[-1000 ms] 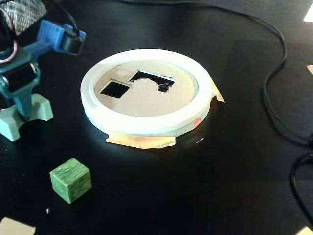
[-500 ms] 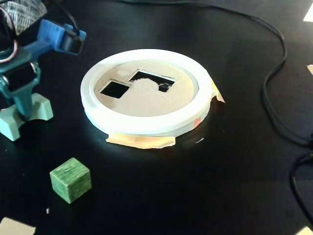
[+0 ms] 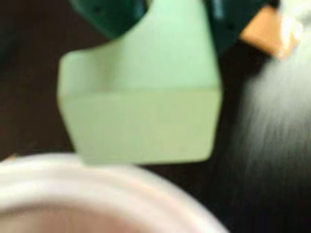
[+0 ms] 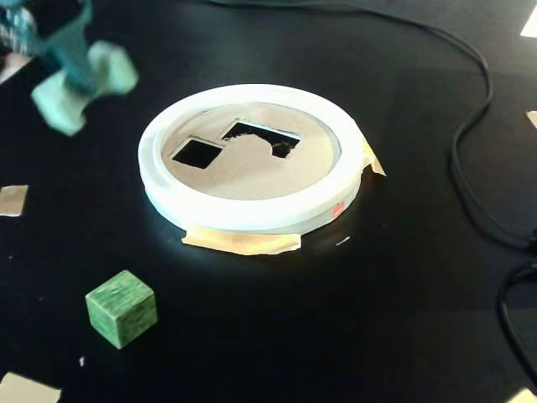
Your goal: Pick up the U shape block and drop it in corresponding U shaped hole
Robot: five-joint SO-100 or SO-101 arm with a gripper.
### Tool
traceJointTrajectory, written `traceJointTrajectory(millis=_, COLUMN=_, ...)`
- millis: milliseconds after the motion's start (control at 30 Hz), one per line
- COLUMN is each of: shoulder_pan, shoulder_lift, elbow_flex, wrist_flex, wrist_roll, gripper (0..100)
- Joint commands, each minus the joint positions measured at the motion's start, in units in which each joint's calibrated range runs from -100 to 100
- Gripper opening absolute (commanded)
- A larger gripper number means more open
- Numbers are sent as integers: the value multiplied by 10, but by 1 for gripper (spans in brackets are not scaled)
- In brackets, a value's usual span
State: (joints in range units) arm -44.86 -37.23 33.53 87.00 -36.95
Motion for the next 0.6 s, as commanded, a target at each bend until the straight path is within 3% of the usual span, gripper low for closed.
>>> traceJointTrajectory(millis=0, shoulder_pan=9, shoulder_lift=40, elbow_flex=-119, wrist_flex=-14, wrist_roll=-30, gripper=5)
traceJointTrajectory(millis=267, shoulder_pan=9, shoulder_lift=251, elbow_flex=-238, wrist_flex=-71, wrist_roll=-144, gripper=5)
traceJointTrajectory(millis=567, shoulder_pan=19, shoulder_lift=535, elbow_flex=-554, wrist_flex=-70, wrist_roll=-220, gripper=7)
